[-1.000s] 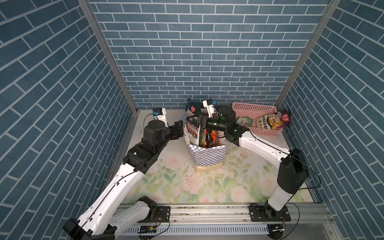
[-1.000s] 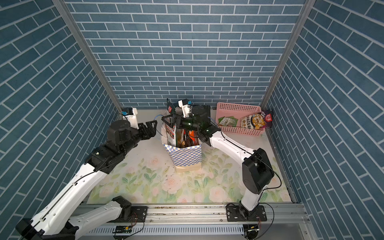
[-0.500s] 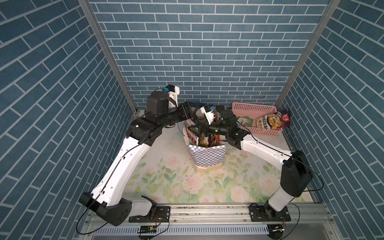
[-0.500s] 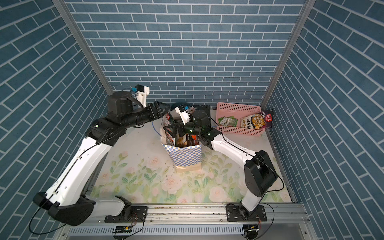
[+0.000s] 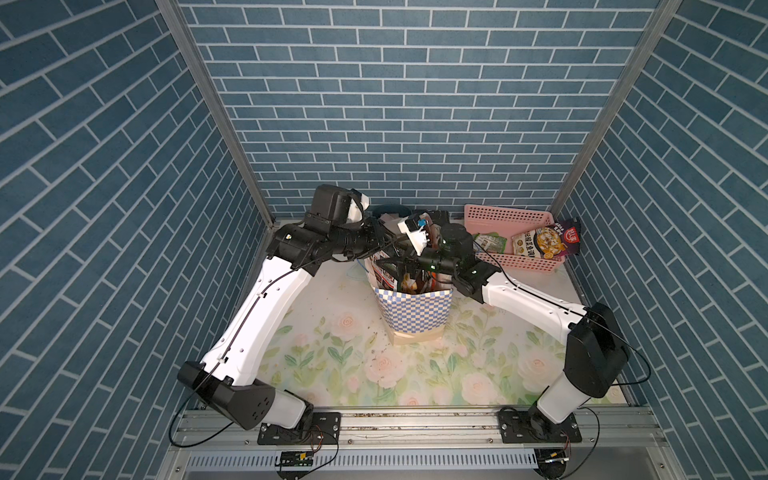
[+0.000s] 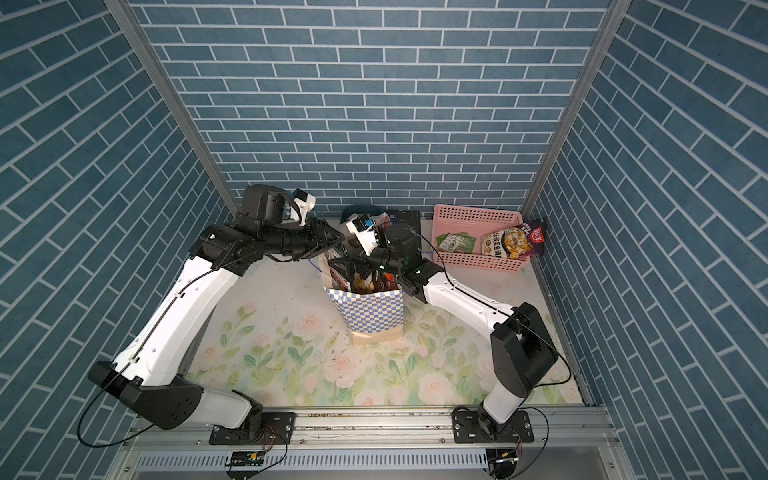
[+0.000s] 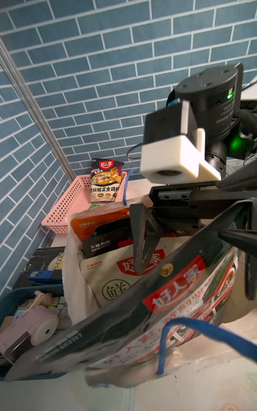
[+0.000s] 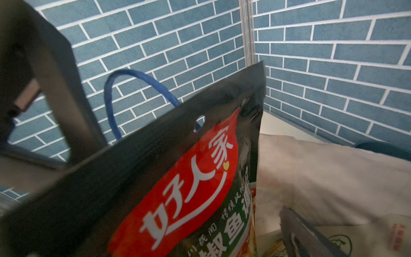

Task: Place the condiment packets inside the bag
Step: Adjust the condiment packet in the paper bag.

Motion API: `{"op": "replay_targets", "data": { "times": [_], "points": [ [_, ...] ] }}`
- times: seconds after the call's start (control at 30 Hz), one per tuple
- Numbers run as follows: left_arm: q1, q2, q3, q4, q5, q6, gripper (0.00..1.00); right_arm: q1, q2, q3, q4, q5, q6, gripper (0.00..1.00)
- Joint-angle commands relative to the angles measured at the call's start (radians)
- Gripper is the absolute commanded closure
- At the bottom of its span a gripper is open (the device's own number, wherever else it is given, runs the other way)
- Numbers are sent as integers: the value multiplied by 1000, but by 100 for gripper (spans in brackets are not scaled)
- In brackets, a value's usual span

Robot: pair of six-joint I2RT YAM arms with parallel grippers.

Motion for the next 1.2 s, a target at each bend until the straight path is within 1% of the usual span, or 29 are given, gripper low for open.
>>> {"op": "replay_targets", "data": {
  "times": [0.0,0.13,0.23,0.33,0.37,0.53,0.7,0.8,1.0,1.17],
  "points": [
    [5,21,2,-22,11,6,67,8,-46,0,22,10,-62,1],
    [5,40,13,-31,16,13,68,10,-53,-6,20,5,-72,0],
    [5,46,-4,-20,32,15,80,15,-56,-7,18,-1,-80,0],
    [5,47,-16,-3,43,15,97,22,-53,1,12,-9,-87,0],
    [5,48,-16,-1,43,15,100,25,-51,7,8,-10,-92,0],
    [6,50,-18,5,24,23,100,45,-43,34,-15,-28,-129,0],
    [8,48,-23,6,-41,33,100,63,-56,34,-16,-141,-184,0],
    [20,47,-31,13,-73,39,100,64,-65,34,-40,-182,-201,0],
    [58,38,-77,66,-114,33,100,67,-100,26,-94,-247,-213,0],
    [65,45,-100,104,-117,31,100,66,-107,53,-120,-358,-192,0]
  ]
}}
